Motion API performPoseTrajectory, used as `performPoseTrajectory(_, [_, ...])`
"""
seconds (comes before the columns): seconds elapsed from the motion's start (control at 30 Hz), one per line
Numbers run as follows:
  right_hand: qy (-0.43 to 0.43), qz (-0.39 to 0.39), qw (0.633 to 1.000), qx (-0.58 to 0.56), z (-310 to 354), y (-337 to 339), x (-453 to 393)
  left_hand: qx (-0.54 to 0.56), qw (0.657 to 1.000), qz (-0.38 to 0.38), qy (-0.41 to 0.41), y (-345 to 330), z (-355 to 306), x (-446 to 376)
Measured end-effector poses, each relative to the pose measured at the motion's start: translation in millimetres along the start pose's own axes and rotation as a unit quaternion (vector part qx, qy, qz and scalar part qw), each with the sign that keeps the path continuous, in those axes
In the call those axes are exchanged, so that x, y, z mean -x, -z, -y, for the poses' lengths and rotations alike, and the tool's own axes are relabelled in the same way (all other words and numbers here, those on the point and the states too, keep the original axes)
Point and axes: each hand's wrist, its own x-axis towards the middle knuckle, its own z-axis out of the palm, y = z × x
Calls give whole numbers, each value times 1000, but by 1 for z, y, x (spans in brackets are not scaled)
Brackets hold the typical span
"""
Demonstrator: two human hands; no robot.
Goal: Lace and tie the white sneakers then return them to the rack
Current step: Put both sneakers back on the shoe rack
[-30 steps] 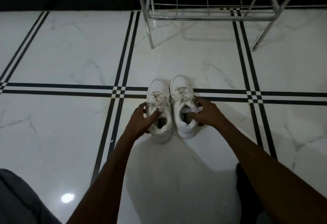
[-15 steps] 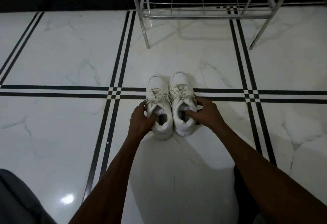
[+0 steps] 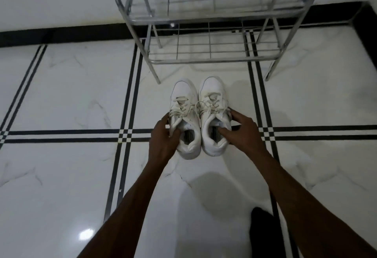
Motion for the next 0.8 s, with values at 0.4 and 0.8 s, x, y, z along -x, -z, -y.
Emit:
performPoseTrajectory(0.4, [-30, 35, 999, -2, 214, 154, 42, -33, 999, 6, 22, 103, -242, 51])
performPoseTrajectory(0.8, [-19, 30, 999, 3, 342, 243, -29, -69, 998, 3, 10, 135, -390, -30])
